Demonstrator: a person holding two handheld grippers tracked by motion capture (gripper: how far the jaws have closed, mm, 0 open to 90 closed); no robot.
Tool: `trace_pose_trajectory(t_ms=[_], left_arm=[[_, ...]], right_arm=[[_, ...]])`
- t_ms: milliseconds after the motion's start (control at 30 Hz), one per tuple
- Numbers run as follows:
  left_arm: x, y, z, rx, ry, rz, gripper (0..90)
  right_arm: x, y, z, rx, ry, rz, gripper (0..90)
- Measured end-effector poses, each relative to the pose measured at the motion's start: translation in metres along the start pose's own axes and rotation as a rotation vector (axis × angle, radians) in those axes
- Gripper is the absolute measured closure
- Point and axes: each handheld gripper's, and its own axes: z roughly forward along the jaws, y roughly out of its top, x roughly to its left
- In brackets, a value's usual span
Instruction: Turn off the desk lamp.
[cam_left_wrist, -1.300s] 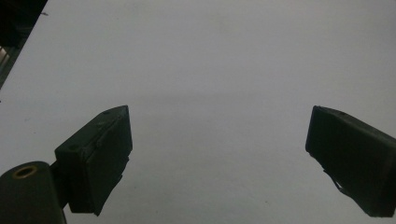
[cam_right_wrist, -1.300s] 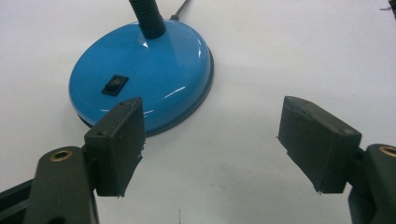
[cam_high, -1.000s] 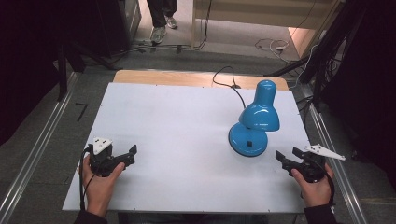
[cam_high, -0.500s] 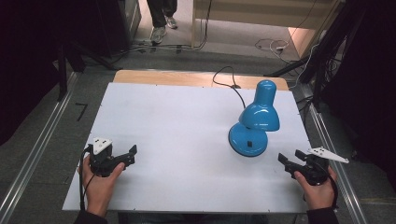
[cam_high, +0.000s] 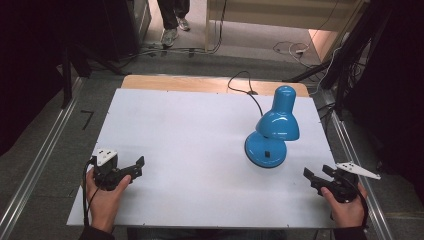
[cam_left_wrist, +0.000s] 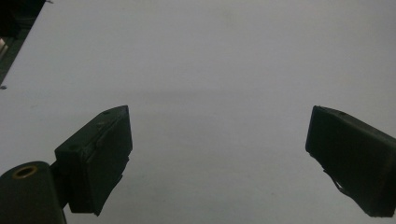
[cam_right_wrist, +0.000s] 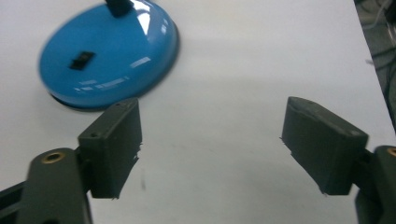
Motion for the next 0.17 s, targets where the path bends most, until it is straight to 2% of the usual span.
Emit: trace_pose_trajectory(t_ms=[67, 100, 133, 167], left_arm=[[0.006, -0.004, -0.002, 0.013, 0.026, -0.004, 7.7], [0.009, -0.006, -0.002, 0.022, 0.042, -0.008, 7.7], [0.013, -0.007, -0.002, 0.034, 0.057, -0.009, 7.7], [0.016, -0.009, -0.002, 0.047, 0.076, -0.010, 7.7]], right_arm=[[-0.006, -0.003, 0.006, 0.025, -0.019, 0.020, 17.2], [-0.009, -0.003, 0.015, 0.052, -0.038, 0.025, 16.4], [-0.009, -0.003, 0.015, 0.052, -0.038, 0.025, 16.4], [-0.008, -0.002, 0.021, 0.064, -0.058, 0.021, 16.1]])
